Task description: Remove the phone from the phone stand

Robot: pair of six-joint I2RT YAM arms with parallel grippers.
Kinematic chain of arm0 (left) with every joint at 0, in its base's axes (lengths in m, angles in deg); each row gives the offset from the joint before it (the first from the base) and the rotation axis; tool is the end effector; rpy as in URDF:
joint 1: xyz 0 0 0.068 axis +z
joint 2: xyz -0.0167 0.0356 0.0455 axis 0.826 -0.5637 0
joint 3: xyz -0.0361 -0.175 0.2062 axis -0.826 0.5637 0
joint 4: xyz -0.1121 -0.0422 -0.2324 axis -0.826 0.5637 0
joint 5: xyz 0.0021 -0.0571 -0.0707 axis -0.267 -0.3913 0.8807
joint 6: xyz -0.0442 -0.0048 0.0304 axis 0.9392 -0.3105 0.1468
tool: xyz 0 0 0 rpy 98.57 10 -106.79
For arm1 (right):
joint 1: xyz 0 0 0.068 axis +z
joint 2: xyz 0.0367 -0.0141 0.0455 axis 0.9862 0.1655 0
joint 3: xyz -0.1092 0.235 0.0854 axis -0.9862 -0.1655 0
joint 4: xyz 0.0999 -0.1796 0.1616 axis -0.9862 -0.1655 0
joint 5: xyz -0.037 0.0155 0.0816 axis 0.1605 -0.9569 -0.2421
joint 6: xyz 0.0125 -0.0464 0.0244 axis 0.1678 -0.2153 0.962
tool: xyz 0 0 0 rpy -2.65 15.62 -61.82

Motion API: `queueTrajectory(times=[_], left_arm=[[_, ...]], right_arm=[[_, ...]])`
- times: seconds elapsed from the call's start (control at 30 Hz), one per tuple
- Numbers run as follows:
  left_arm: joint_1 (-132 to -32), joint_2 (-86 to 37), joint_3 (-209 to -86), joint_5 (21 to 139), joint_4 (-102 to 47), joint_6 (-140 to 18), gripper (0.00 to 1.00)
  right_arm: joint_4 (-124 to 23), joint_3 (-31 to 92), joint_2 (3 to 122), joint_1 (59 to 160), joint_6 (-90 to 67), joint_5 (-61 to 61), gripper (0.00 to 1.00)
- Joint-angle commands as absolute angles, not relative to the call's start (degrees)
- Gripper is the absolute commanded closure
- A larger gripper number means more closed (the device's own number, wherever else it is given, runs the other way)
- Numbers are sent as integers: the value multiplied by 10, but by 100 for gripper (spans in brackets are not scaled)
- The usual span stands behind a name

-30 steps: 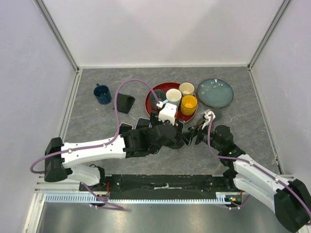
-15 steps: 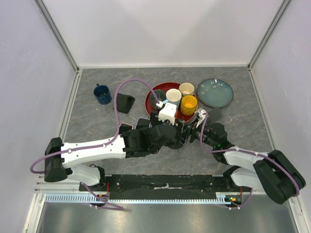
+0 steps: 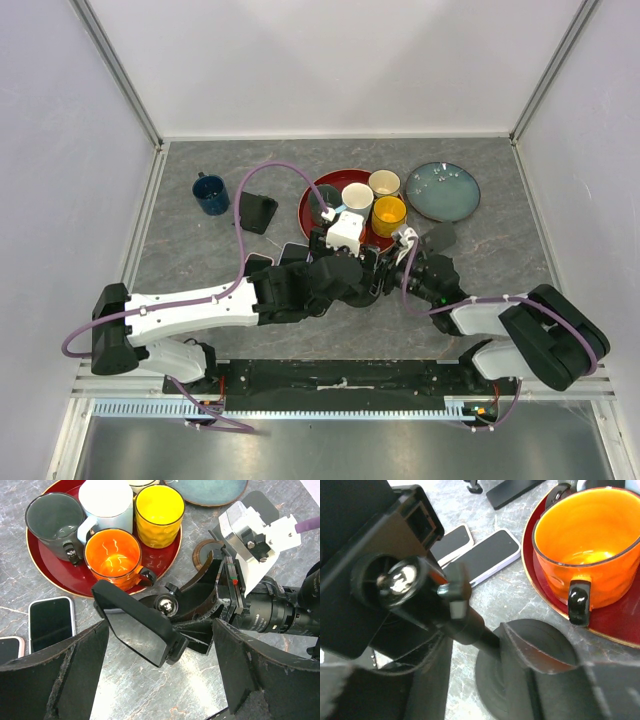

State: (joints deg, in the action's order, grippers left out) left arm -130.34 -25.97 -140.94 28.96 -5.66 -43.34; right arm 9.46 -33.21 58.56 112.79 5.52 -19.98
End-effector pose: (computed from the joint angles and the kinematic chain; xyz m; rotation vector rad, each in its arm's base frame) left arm 0.1026 -0.2827 0.3287 0.3418 1.9496 -0.3950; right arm 0.1797 0.1330 0.1611 -0.5166 1.7242 1.1175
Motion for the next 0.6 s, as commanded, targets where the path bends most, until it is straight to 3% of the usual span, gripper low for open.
queueTrajectory(times=[0.0,0.17,0.27,0.57], left_arm=[[-1306,-243,-1423,266,-66,-427,9],[-1307,-241,-1420,241,-60,-424,9],[-1306,-235,-1416,219,-58,-420,9],[-1306,-231,-1415,192,-63,-420,10]], right_arm=[[149,-332,579,1155,41,-168,60],[171,-368,545,1179,48,-45,92],[165,-384,518,1205,39,31,100],[154,-409,486,1281,3,156,100]])
